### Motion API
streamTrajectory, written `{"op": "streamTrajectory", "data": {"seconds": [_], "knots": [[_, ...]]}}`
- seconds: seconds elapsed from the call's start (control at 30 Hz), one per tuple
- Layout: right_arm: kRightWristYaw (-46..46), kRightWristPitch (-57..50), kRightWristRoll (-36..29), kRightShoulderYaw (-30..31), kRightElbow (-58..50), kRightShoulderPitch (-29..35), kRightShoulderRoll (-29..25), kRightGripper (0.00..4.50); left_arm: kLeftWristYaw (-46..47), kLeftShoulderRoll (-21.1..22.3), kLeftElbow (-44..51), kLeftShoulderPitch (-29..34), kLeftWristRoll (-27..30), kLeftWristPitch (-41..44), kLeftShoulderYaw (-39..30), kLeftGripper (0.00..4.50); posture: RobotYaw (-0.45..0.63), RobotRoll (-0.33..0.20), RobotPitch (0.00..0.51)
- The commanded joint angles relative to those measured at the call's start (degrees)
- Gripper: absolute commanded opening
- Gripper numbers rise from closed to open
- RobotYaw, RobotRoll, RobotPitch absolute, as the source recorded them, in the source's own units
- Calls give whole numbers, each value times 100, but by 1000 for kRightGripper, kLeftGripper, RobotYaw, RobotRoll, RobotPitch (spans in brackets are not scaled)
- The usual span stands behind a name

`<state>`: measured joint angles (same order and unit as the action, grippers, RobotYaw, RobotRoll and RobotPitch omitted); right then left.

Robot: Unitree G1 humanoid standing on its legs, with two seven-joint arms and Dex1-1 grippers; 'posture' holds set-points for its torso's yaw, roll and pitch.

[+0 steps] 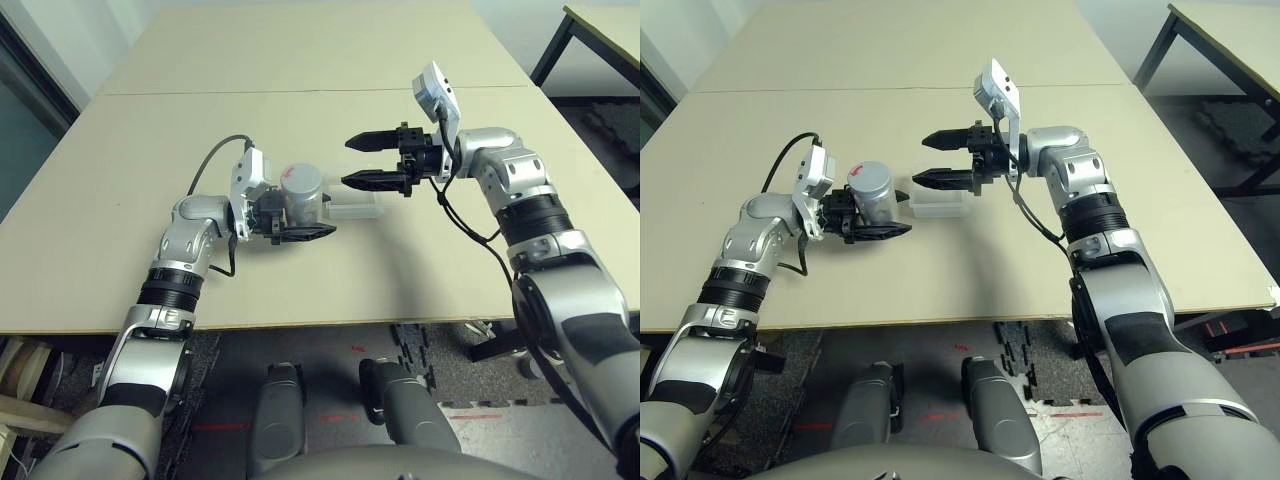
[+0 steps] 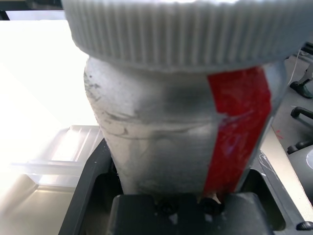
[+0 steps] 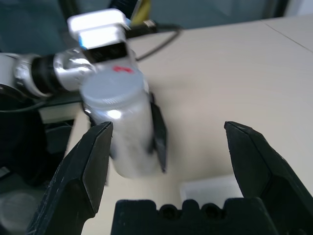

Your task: Pour the medicine from the bottle into the box.

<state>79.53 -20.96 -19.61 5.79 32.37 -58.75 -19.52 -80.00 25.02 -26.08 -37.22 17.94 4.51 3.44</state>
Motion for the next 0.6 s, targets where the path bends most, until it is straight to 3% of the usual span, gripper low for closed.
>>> {"op": "streamTrajectory", "data": {"seconds": [0.03, 0.6], "knots": [[121, -520, -295, 74, -792, 65, 34, 4500, -89, 18, -247, -31, -12, -66, 39, 2832, -26, 0, 126], [-458, -172, 347, 677, -761, -20, 458, 4500, -105, -49, -325, -61, -13, -85, 75, 2832, -28, 0, 131]]}}
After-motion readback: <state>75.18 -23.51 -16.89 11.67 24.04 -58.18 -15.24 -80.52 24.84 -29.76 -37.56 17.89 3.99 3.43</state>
